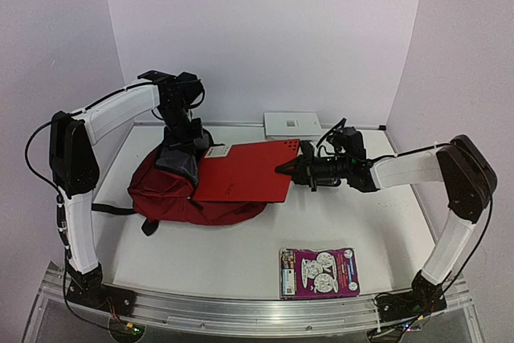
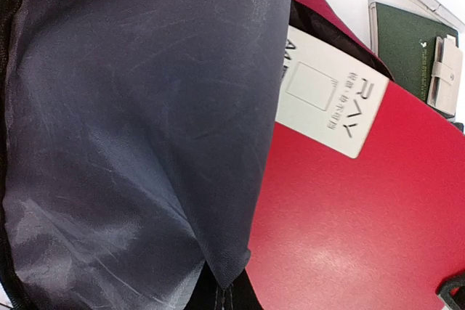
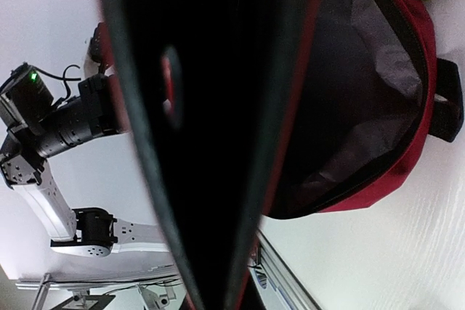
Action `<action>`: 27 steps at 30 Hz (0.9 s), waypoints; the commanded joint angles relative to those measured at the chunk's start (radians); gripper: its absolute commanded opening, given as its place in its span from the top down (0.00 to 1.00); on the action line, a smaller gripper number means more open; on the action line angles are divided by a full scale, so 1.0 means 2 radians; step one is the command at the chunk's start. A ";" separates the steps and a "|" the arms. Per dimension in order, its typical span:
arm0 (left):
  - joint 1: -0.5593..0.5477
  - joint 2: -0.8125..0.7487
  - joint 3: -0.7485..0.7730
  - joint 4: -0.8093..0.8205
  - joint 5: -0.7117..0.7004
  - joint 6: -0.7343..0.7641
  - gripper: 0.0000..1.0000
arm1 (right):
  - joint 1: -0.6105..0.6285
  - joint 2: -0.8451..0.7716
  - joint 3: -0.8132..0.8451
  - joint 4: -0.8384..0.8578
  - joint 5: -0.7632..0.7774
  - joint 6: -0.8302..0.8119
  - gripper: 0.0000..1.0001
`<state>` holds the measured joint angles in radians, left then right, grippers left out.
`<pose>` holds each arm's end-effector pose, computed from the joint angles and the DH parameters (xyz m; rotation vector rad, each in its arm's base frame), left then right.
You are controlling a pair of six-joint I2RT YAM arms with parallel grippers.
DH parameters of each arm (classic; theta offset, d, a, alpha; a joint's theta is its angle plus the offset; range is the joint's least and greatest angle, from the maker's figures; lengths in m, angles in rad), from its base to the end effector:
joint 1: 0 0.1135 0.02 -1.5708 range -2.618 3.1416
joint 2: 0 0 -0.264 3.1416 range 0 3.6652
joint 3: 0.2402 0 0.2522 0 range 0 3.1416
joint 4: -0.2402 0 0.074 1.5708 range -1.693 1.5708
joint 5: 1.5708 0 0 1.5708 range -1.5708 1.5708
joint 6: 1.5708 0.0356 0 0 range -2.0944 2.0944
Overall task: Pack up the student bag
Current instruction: Place the files in the student bag.
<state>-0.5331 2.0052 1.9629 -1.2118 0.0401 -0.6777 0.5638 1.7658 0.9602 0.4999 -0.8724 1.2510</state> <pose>0.3545 -0.2109 0.2984 -0.1994 2.8808 -0.3100 0.3037 0.2242 0.2082 0.0335 2.3360 1.9114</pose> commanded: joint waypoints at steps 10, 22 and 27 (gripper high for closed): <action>-0.003 -0.059 -0.030 0.124 0.119 0.078 1.00 | 0.011 0.077 0.056 0.147 -0.036 0.056 1.00; -0.005 -0.076 -0.037 0.150 0.253 0.133 1.00 | 0.060 0.171 0.124 0.326 -0.029 0.157 1.00; -0.006 -0.075 -0.039 0.164 0.277 0.140 1.00 | 0.091 0.197 0.137 0.326 -0.008 0.161 1.00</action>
<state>-0.5358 1.9251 1.8824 -1.0012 0.4812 -0.4408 0.6830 2.1380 1.1709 0.9573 -0.8753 1.5391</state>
